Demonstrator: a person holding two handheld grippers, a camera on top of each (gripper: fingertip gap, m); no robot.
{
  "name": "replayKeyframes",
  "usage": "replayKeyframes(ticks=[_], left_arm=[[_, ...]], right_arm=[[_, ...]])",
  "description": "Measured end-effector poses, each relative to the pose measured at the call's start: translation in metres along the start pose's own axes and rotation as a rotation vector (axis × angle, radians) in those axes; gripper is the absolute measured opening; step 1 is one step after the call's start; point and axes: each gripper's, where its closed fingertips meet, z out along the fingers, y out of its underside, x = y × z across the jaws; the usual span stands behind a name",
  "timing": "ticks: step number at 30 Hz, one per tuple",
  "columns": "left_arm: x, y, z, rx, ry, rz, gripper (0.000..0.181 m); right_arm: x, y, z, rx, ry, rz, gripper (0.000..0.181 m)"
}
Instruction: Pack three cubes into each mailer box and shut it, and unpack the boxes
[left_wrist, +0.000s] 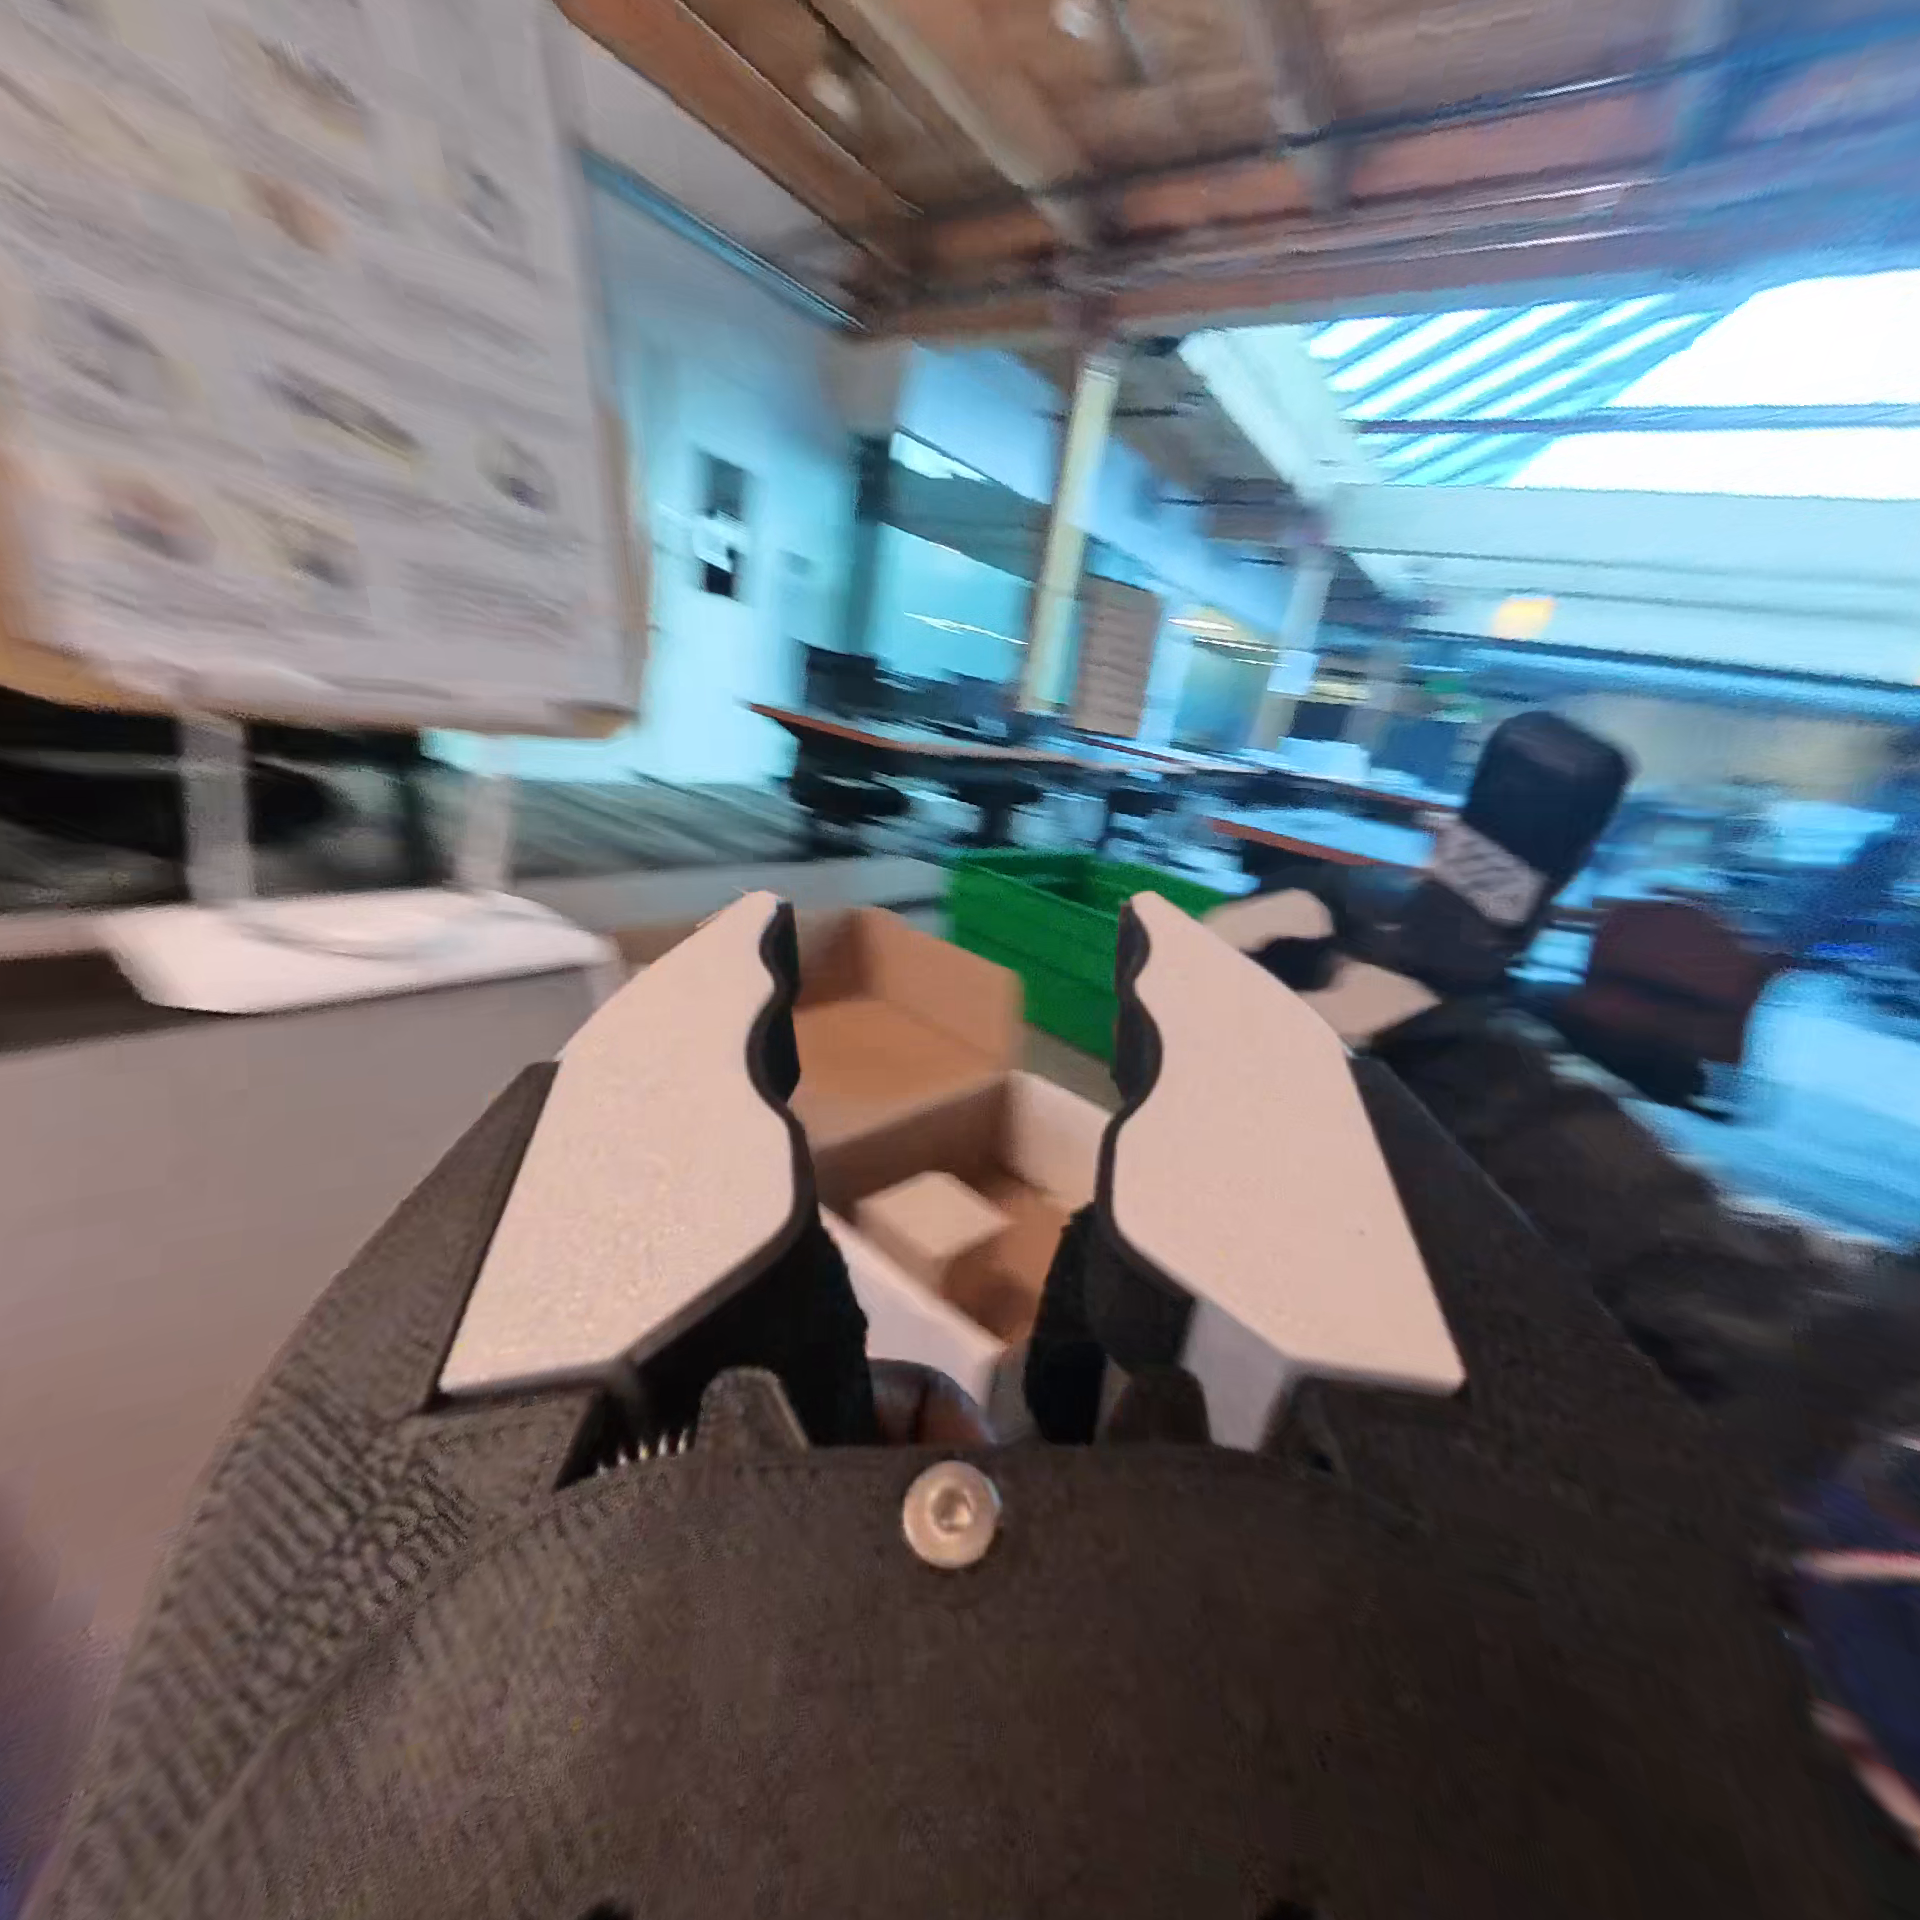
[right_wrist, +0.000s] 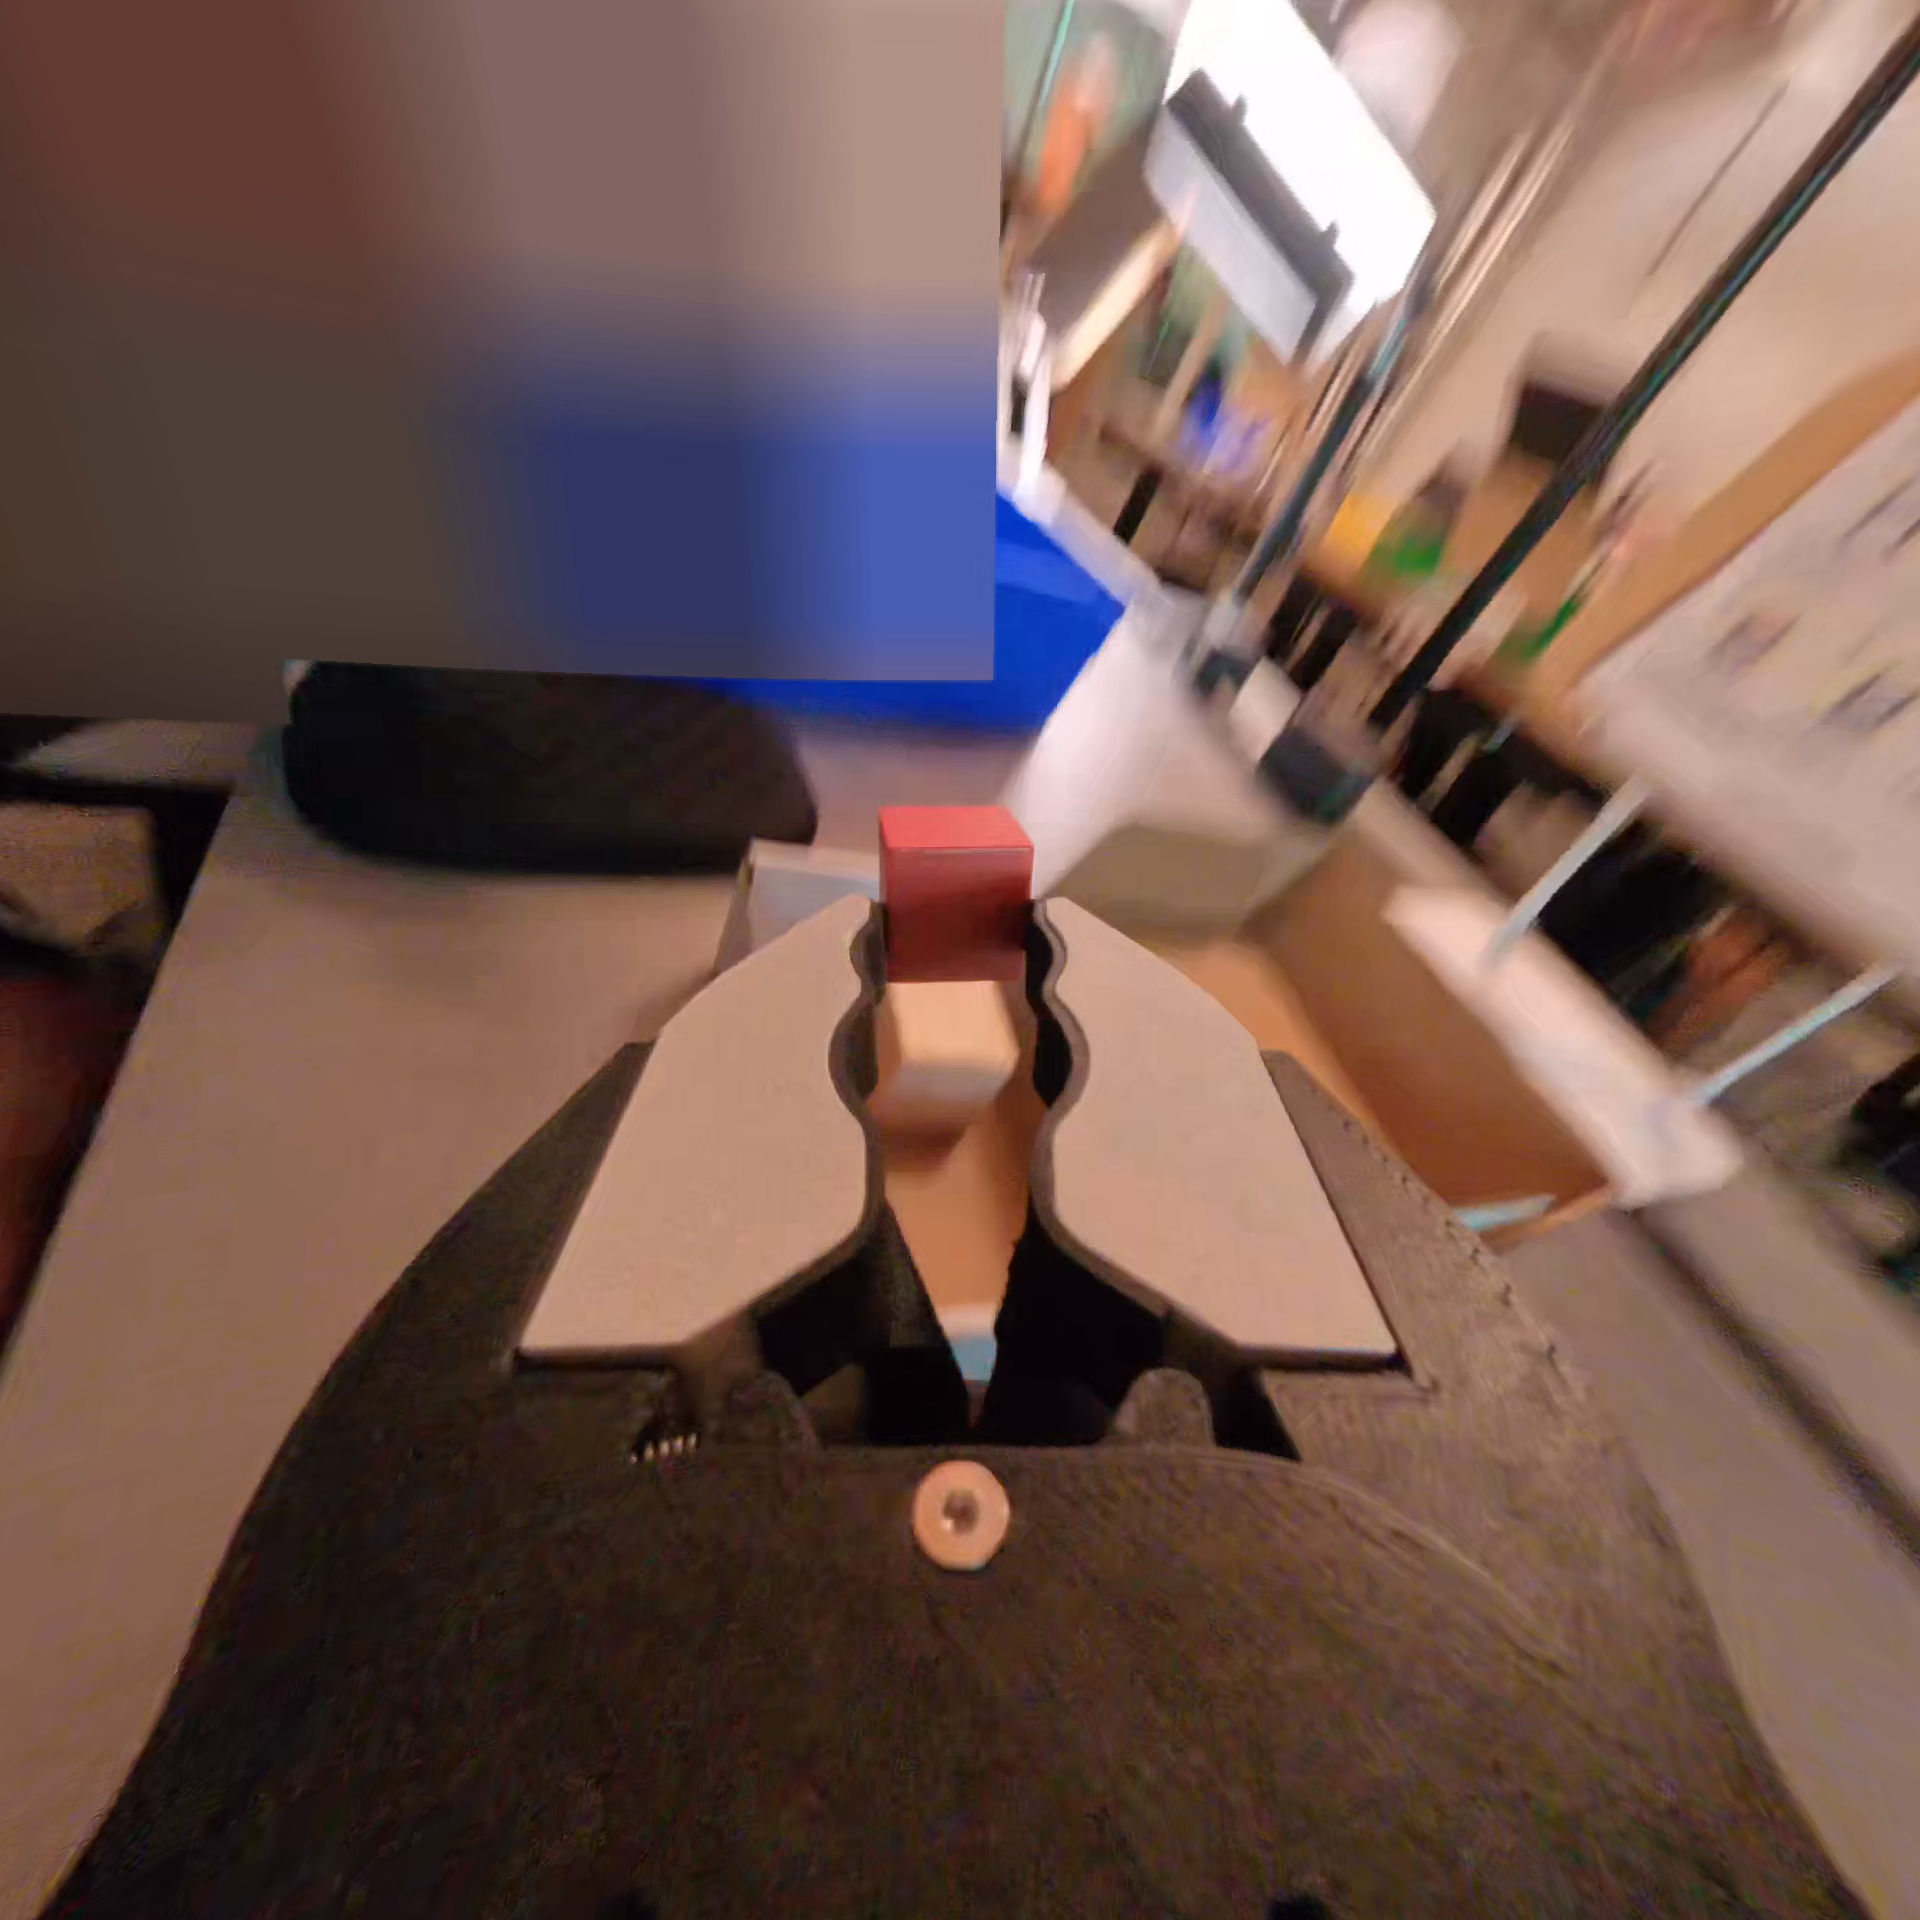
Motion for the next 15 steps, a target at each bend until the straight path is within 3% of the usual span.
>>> replayKeyframes(ticks=[3, 7, 10, 15], left_arm=[[-0.036, -0.026, -0.037, 0.034, -0.182, 0.091, 0.058], [-0.056, -0.057, -0.076, 0.120, -0.260, 0.075, 0.057], [-0.066, -0.070, -0.097, 0.160, -0.323, 0.104, 0.055], [-0.077, -0.077, -0.119, 0.144, -0.401, 0.160, 0.055]], right_arm=[[0.002, 0.044, 0.010, -0.411, -0.145, 0.166, 0.026], [-0.001, 0.084, 0.023, -0.754, -0.279, 0.180, 0.026], [-0.006, 0.102, 0.030, -0.904, -0.337, 0.158, 0.026], [-0.007, 0.113, 0.037, -1.003, -0.354, 0.108, 0.026]])
